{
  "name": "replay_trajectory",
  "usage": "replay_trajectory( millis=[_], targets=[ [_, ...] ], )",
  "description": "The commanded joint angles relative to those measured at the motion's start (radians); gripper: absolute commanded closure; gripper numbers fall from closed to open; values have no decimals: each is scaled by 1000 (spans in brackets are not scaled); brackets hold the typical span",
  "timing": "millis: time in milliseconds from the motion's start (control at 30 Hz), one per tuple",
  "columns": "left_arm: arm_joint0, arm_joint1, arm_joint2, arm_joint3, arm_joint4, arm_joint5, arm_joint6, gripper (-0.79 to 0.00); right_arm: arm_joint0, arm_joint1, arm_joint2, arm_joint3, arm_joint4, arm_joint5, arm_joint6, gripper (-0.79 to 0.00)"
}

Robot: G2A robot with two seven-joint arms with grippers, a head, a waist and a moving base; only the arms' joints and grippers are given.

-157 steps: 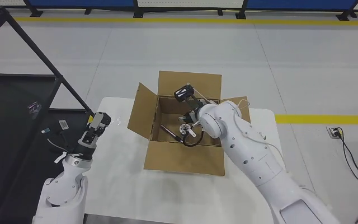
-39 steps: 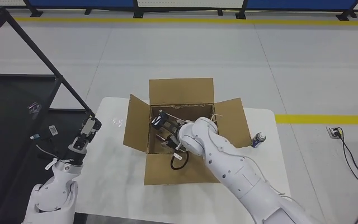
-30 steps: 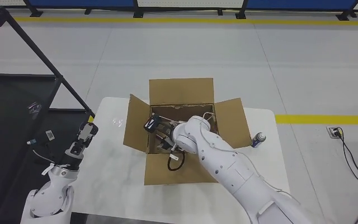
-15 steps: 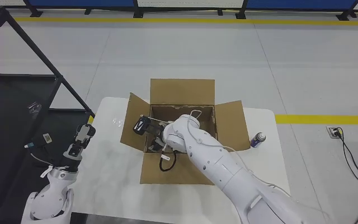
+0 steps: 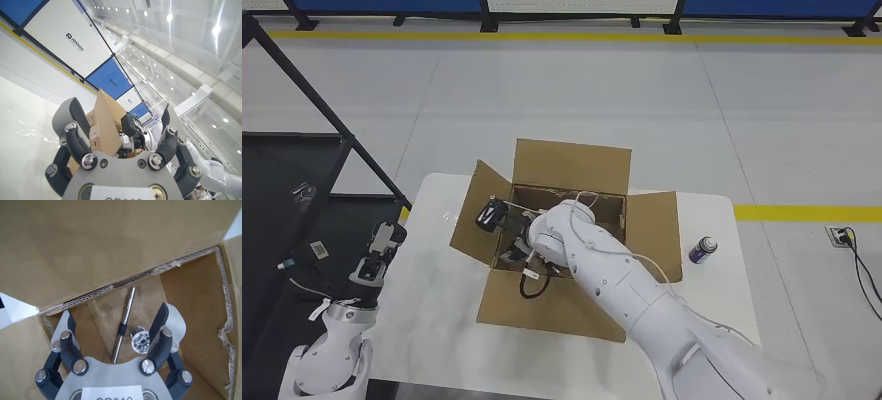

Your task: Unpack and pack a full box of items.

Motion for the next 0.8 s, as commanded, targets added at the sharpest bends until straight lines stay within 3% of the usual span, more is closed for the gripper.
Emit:
replay_trajectory(
  millis=[0,167,333,767],
  targets=[
    [-1,0,6,-4,3,1,4,-785,9,7,16,27,-7,33,-13,-785],
    [-3,1,20,-19,4,1,14,-785,11,23,45,76,-17,95,2,-785],
    [0,1,29,-33,10,8,26,-785,2,26,53,94,-12,67,66,-785],
    [3,2,55,-53,40,24,56,-785,-6,27,80,171,9,62,84,-785]
  ],
)
